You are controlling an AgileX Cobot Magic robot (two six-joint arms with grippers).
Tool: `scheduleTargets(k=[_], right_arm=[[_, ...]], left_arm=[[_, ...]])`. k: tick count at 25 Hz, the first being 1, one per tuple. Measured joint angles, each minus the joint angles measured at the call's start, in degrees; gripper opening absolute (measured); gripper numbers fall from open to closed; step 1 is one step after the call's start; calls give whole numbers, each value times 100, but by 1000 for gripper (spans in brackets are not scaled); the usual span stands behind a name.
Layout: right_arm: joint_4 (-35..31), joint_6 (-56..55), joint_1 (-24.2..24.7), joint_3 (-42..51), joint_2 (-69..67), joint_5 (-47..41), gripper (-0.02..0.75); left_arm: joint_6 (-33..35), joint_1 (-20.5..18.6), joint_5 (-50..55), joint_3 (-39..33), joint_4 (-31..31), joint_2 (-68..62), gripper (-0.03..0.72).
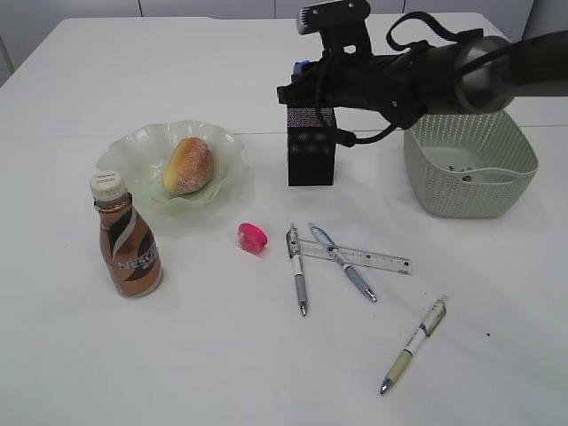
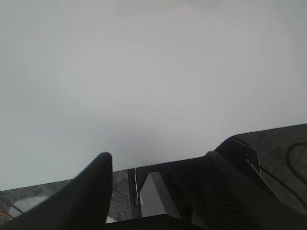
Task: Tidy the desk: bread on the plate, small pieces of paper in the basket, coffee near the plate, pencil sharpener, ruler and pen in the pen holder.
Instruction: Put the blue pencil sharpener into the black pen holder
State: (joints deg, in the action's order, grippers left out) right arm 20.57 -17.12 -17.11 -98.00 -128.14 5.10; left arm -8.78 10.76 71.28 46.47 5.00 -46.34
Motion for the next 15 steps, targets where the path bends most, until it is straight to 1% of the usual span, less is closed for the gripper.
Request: scheduleTargets(k=[10, 15], right_arm=[[0, 0, 26, -183, -296, 0, 202], [0, 0, 137, -183, -296, 0, 203]], left_arm=[[0, 0, 0, 0, 0, 0, 433], [0, 0, 0, 0, 0, 0, 421]])
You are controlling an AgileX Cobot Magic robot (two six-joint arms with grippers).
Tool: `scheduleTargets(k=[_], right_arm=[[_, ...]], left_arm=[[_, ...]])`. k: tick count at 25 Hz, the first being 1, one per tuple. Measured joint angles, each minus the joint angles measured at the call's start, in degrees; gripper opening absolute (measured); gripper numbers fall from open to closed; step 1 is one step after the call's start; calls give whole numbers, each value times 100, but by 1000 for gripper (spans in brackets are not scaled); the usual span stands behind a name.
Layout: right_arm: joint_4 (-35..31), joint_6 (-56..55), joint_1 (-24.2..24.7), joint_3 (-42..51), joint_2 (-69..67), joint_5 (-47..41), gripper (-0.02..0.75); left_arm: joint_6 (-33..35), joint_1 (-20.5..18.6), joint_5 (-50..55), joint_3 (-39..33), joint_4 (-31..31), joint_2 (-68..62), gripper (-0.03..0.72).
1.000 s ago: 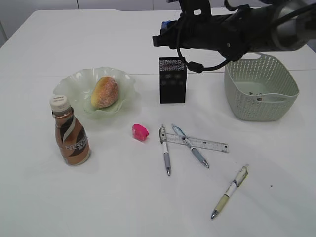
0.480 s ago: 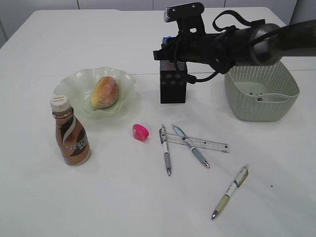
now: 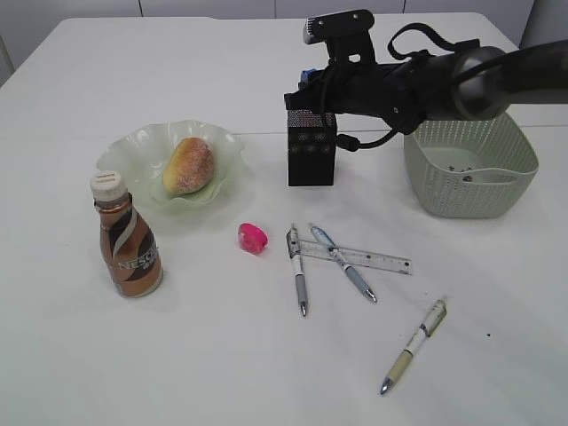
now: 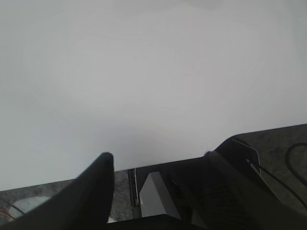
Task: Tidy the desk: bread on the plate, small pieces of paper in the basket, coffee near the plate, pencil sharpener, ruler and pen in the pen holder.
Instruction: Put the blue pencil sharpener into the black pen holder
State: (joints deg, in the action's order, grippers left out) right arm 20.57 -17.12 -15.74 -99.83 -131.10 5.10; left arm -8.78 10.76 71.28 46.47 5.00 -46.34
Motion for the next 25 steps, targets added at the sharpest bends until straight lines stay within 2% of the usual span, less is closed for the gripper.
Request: scheduleTargets(k=[8, 17, 21, 25], right_arm=[[0, 0, 86, 0, 0, -39, 204], [0, 0, 86, 0, 0, -119, 211], [0, 0, 86, 0, 0, -127, 237], [0, -12, 86, 0, 0, -127, 299]], left_arm=[[0, 0, 0, 0, 0, 0, 342], [0, 0, 0, 0, 0, 0, 336], [0, 0, 0, 0, 11, 0, 335], [0, 0, 0, 0, 11, 0, 335]])
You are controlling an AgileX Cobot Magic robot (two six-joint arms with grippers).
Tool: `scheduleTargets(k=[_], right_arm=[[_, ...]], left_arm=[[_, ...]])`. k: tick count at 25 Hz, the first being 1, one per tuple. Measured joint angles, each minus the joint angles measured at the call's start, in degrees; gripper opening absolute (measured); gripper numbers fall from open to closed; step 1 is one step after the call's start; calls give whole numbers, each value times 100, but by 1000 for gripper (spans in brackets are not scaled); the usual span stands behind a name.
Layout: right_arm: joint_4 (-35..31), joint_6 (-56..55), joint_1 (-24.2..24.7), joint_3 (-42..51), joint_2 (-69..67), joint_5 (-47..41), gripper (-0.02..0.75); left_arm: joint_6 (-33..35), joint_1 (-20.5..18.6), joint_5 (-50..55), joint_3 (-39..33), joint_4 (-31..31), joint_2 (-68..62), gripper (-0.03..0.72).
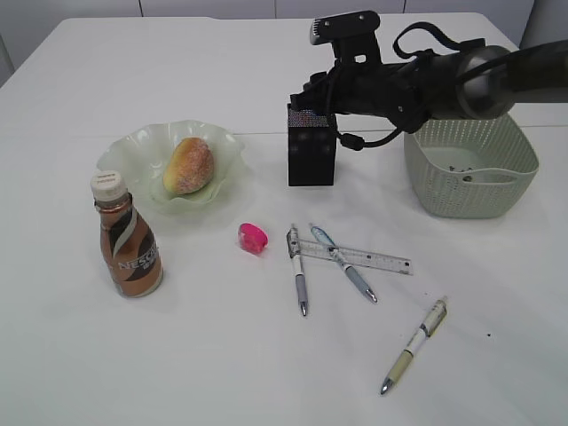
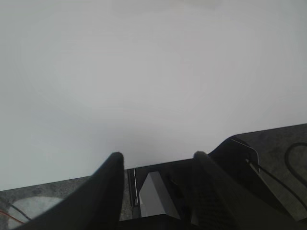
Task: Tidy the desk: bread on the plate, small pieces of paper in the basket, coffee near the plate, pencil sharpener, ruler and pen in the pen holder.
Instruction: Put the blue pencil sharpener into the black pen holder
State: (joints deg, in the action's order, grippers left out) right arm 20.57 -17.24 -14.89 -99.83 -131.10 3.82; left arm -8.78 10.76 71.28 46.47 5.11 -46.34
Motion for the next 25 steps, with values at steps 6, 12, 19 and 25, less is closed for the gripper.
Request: scheduleTargets(k=[6, 12, 19, 25], right_arm=[[-11, 0, 0, 0, 0, -13, 355], [-22, -123, -22, 0, 139, -712, 362], [-46, -151, -225, -4, 885, -1543, 363], [-264, -151, -636, -74, 1258, -3216, 363]], left_arm=[[0, 0, 0, 0, 7, 0, 335], [0, 0, 0, 0, 7, 0, 335], [0, 0, 0, 0, 7, 0, 335], [0, 0, 0, 0, 7, 0, 335]])
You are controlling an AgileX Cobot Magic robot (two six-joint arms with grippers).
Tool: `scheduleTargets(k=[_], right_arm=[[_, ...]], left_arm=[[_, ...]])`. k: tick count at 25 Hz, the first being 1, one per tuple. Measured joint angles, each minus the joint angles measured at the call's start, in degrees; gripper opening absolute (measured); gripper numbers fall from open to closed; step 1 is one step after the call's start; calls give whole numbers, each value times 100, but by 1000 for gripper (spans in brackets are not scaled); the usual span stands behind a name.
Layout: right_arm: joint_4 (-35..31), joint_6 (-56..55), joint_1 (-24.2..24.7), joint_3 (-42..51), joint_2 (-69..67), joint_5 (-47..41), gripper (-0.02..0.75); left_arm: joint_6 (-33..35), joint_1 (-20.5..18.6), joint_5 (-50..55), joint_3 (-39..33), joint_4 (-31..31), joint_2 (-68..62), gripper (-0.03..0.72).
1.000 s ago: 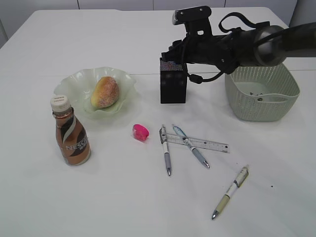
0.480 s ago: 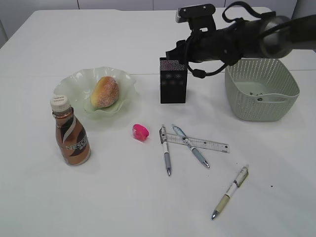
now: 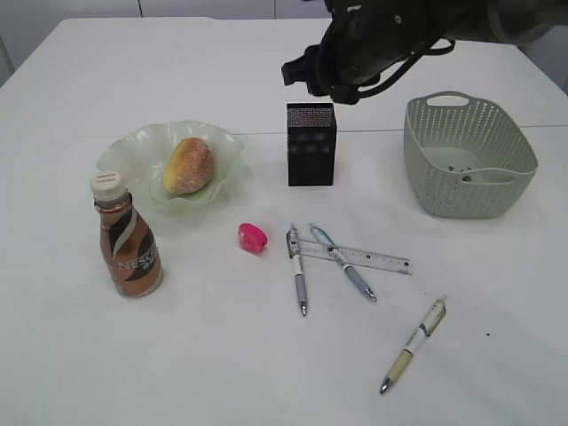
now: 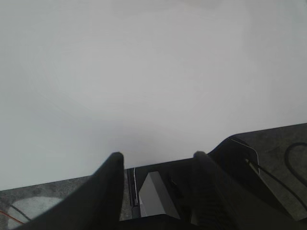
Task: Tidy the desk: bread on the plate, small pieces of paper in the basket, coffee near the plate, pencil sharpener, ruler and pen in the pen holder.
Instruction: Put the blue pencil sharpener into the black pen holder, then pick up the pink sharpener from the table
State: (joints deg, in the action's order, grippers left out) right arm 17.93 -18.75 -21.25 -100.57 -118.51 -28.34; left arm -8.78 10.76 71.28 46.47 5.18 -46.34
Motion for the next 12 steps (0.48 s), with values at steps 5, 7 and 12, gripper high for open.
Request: scheduleTargets(k=[5, 7, 12], right_arm=[[-613, 137, -267, -310, 5, -1910, 349], [-831, 446, -352, -538, 5, -2677, 346], [-1699, 1598, -463, -1131, 5, -4066, 342]], left_arm=[[0, 0, 0, 0, 16, 0, 335], [0, 0, 0, 0, 47, 0, 335], [0, 0, 0, 0, 63, 0, 335]])
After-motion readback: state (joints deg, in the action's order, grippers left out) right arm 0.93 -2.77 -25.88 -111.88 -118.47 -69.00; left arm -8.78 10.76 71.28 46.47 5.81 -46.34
